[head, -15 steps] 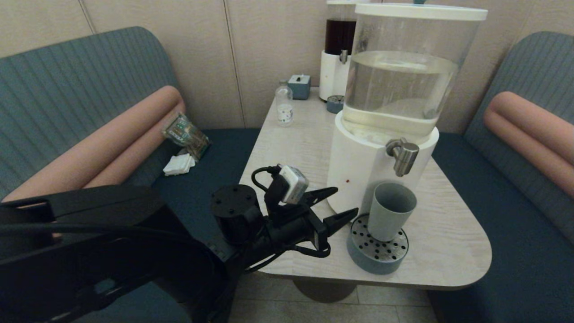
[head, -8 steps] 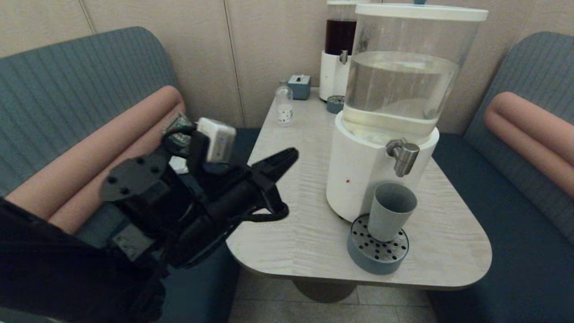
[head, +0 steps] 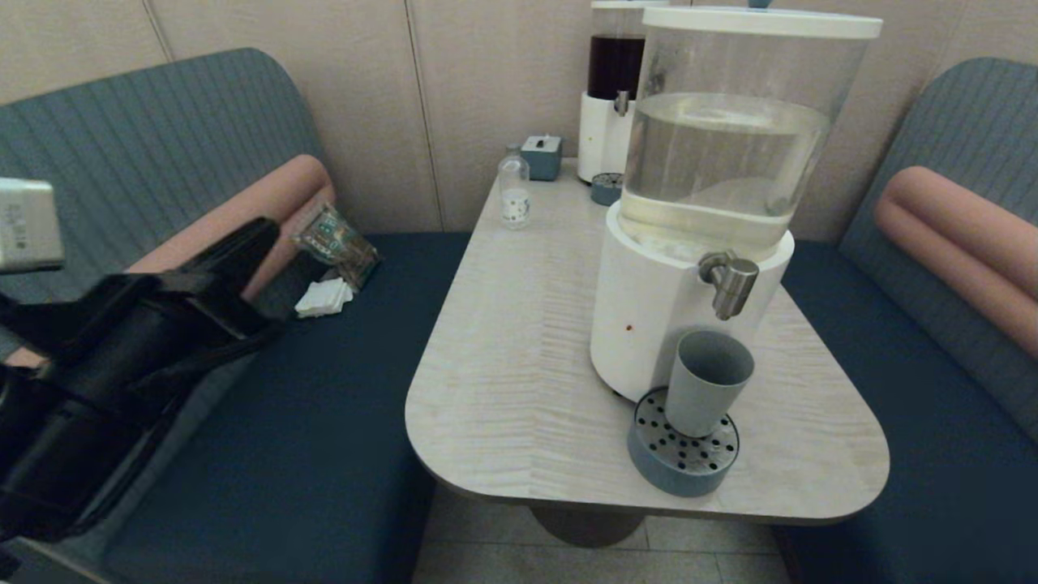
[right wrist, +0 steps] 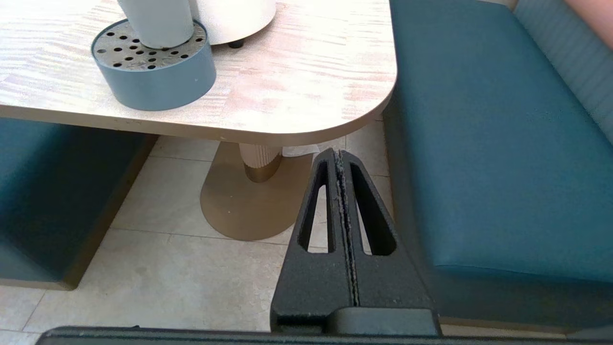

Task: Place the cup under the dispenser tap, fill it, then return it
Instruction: Turn on the faucet

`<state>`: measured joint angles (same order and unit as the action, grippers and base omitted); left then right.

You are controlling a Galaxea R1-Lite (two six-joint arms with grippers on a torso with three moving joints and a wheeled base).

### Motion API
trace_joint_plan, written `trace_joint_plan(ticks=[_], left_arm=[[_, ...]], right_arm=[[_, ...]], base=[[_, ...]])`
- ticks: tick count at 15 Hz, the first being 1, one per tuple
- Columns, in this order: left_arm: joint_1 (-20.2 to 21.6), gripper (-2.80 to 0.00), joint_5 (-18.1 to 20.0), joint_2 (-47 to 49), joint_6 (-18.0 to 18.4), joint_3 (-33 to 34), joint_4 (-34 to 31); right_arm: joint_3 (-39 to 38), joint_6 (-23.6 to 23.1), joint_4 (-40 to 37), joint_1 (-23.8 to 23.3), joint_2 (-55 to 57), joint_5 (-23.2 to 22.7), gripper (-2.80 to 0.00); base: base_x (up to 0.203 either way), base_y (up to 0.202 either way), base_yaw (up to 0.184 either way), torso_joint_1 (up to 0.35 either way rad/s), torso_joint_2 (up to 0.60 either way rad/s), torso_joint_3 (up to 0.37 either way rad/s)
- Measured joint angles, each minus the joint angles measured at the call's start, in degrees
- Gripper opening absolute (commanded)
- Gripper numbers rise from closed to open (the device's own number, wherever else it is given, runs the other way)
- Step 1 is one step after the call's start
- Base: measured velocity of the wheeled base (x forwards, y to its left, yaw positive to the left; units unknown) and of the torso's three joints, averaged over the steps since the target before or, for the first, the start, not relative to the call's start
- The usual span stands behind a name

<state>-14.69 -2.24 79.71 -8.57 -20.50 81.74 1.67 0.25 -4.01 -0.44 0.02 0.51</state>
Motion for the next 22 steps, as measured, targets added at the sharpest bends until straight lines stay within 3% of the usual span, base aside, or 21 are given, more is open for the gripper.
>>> trace_joint_plan(ticks=[4,7,9,19,22], left_arm=[[9.71,-2.80,0.24,-10.21,-0.02,3.82,-0.31],[12.16,-2.80,0.67,-17.40,0.12,6.53,-0.93],[12.74,-2.80,2.03,-22.84,0.85,7.53,-5.19],[13.21,-2.80,9.33,-60.22,12.28,4.41,-56.57],[14.12,-2.80,9.87,-71.90,19.25,6.23,-72.44]], right_arm=[[0.00,0.00,0.00,0.00,0.00,-0.07,-2.80],[0.00,0.02,0.00,0.00,0.00,-0.07,-2.80],[0.00,0.02,0.00,0.00,0.00,-0.06,-2.80],[0.00,0.02,-0.01,0.00,0.00,-0.07,-2.80],[0.00,0.02,-0.01,0.00,0.00,-0.07,-2.80]], base=[[0.000,0.000,0.000,0.000,0.00,0.000],[0.000,0.000,0.000,0.000,0.00,0.000],[0.000,0.000,0.000,0.000,0.00,0.000],[0.000,0.000,0.000,0.000,0.00,0.000],[0.000,0.000,0.000,0.000,0.00,0.000]])
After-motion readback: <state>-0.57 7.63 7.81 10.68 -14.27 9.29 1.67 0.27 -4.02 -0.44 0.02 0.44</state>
